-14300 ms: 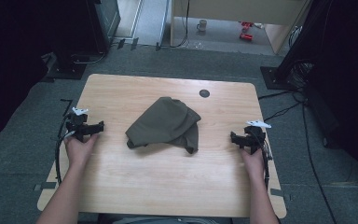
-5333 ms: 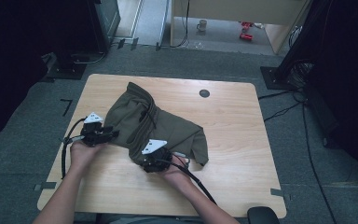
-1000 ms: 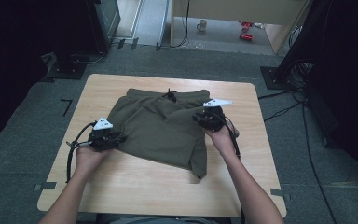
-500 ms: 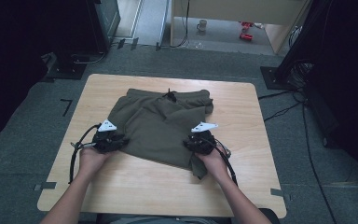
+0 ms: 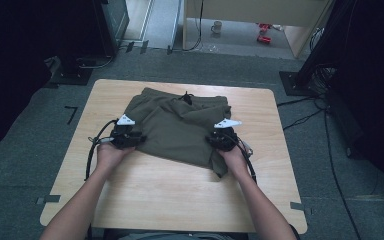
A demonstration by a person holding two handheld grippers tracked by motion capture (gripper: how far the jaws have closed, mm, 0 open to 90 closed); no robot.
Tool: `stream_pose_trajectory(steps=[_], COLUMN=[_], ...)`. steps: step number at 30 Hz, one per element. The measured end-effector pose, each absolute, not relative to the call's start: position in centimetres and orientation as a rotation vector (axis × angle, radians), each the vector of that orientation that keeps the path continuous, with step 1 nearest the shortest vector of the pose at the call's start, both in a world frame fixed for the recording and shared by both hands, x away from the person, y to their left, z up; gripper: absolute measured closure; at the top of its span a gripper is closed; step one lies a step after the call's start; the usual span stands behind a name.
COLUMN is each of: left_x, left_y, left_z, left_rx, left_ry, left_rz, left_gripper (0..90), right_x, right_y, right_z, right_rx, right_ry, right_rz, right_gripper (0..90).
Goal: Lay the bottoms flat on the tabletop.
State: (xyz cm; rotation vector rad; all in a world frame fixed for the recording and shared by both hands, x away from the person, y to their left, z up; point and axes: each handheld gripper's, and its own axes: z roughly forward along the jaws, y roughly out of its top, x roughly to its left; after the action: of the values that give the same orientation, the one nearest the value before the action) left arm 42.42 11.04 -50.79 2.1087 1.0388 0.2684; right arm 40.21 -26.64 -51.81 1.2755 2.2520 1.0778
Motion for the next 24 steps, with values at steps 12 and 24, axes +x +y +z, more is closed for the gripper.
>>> stream_pose_trajectory(steps=[12, 24], left_x=[44.1, 42.7], left_y=[10.2, 10.5], left_z=[-50.8, -49.8], left_rx=[2.091, 2.078], left_ry=[1.055, 1.024], left_rz=[0.25, 0.258], left_gripper=[57.9, 54.2], right_x=[43.3, 41.6], right_y=[-28.7, -28.0], right_z=[-51.7, -50.8], right_rx=[1.417, 1.407], right_ry=[2.191, 2.228], right_rz=[1.115, 1.093], right_gripper=[57.7, 86.6])
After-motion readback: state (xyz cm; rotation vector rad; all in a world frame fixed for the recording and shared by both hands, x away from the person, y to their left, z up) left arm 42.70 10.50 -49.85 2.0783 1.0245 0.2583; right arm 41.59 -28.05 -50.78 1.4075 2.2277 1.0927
